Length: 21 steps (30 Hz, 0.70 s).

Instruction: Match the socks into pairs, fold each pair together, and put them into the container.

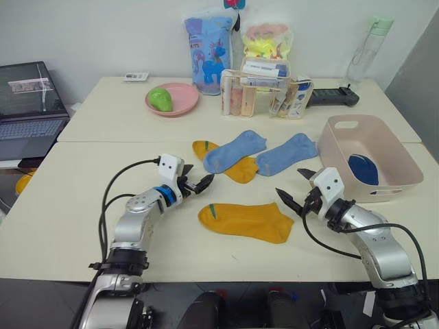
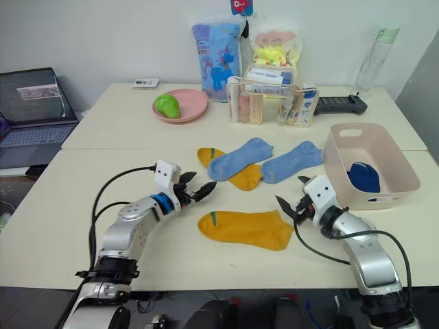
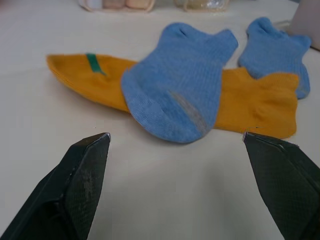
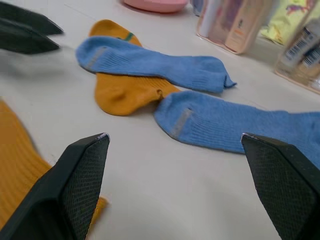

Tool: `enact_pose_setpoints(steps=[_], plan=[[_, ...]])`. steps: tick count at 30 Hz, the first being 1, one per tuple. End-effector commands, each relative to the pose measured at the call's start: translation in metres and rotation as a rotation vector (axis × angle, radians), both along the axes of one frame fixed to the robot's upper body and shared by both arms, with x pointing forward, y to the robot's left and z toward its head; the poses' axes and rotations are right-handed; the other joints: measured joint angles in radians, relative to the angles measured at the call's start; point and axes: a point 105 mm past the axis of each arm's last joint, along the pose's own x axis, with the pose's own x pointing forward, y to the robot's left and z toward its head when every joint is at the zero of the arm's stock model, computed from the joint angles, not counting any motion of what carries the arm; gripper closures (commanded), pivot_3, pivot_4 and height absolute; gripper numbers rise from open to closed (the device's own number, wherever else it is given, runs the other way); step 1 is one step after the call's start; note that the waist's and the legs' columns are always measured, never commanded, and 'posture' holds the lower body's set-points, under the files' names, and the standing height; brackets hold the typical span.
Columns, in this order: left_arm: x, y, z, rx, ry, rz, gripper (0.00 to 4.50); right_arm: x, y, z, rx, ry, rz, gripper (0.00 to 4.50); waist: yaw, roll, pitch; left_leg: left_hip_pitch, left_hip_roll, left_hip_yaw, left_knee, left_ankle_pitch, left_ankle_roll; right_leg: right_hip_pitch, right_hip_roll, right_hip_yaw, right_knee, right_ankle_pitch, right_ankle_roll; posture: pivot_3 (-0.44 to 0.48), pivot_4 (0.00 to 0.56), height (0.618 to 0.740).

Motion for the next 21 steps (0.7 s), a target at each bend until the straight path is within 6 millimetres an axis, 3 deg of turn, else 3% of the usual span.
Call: enact_pose_setpoints(steps=[1,3,6,17,18,21], plan=[[0.014,-0.002,0.008,-0.018,-0.028,0.029,0.05,-0.014,0.026,0.029,0.013,-0.092,0.141,0.0,0.002,0.0,0.0,0.0,0.0,-0.001,0.0,0.0,0.0,0.0,0.0,0.0,0.0,0.0,0.0,0.0,0.15,0.74],[0.02,-0.006,0.01,-0.029,-0.035,0.031,0.05,-0.016,0.031,0.03,0.012,-0.088,0.166,0.0,0.003,0.0,0.0,0.0,0.0,-0.001,0.001,0.0,0.0,0.001,0.0,-0.001,0.001,0.0,0.0,0.0,0.15,0.74],[0.025,-0.01,0.011,-0.035,-0.046,0.034,0.68,-0.014,0.032,0.031,0.007,-0.089,0.155,0.0,0.005,-0.001,0.0,0.0,0.0,-0.001,0.001,0.0,0.0,0.001,0.0,-0.001,0.0,0.0,0.001,0.0,0.15,0.74],[0.024,-0.011,0.018,-0.092,-0.073,0.017,4.27,-0.008,0.021,0.026,0.023,-0.077,0.097,0.0,0.005,-0.001,0.0,0.0,0.0,0.0,0.001,0.0,0.0,0.0,0.0,0.0,0.0,0.0,0.001,0.0,0.15,0.74],[0.023,-0.013,0.023,-0.11,-0.086,0.005,4.47,-0.007,0.021,0.026,0.028,-0.076,0.094,0.0,0.005,-0.001,0.0,0.0,0.0,-0.001,0.001,0.0,0.0,0.0,0.0,0.0,0.0,0.0,0.001,0.0,0.15,0.74],[0.022,-0.013,0.028,-0.126,-0.103,-0.004,4.47,-0.007,0.021,0.026,0.035,-0.075,0.088,0.0,0.005,-0.001,0.0,0.0,0.0,-0.001,0.001,0.0,0.0,0.0,0.0,0.0,0.0,0.0,0.001,0.0,0.15,0.74]])
